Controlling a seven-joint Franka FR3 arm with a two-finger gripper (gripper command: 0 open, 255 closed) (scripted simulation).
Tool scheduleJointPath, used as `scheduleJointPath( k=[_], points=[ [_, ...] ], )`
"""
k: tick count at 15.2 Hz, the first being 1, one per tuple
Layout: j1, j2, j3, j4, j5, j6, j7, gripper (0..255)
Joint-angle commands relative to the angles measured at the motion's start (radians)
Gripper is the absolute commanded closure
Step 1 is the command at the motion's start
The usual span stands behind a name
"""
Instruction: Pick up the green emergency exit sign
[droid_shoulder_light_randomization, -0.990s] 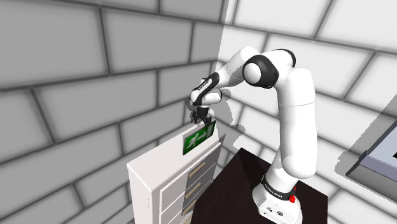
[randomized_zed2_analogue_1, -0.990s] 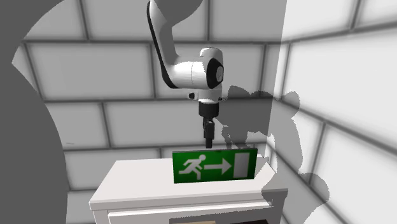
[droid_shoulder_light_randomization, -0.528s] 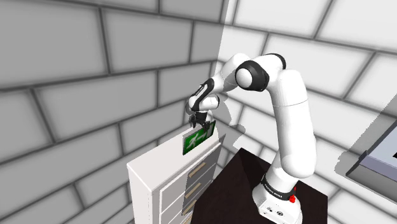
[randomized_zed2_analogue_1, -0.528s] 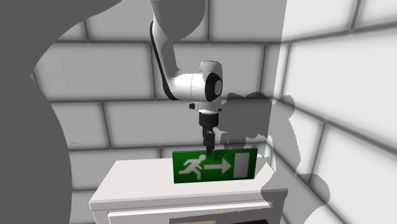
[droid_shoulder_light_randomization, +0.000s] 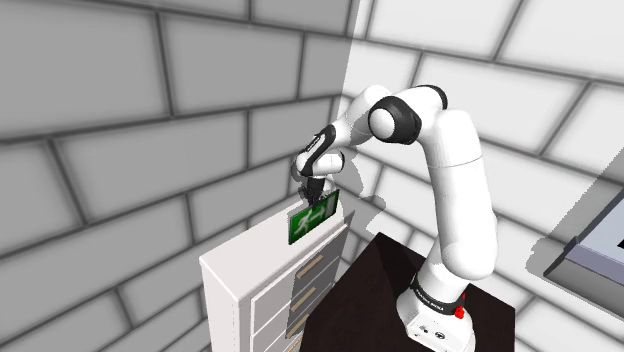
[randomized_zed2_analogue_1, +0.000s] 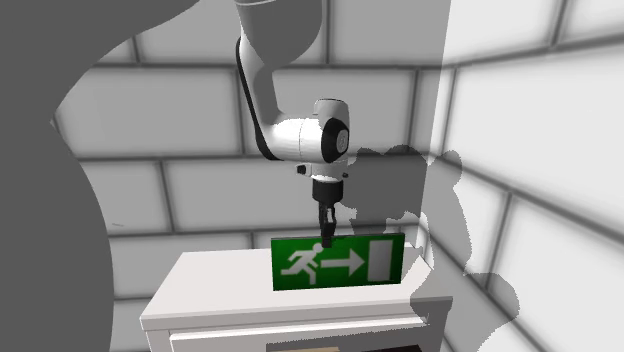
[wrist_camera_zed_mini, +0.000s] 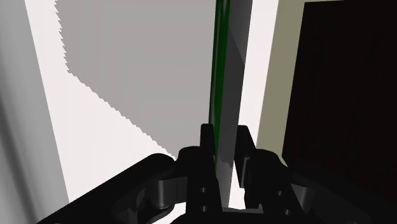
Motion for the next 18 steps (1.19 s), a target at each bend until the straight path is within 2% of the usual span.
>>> scheduleJointPath(
  k=[1, 4, 18],
  points=[
    [0.0, 0.0, 0.0, 0.0, 0.0, 0.0, 0.0, 255],
    [0.0, 0.0, 0.0, 0.001, 0.0, -0.001, 0.0, 255],
    [0.048, -0.154, -0.066, -0.013, -0.09, -0.132, 0.061, 255]
  ],
)
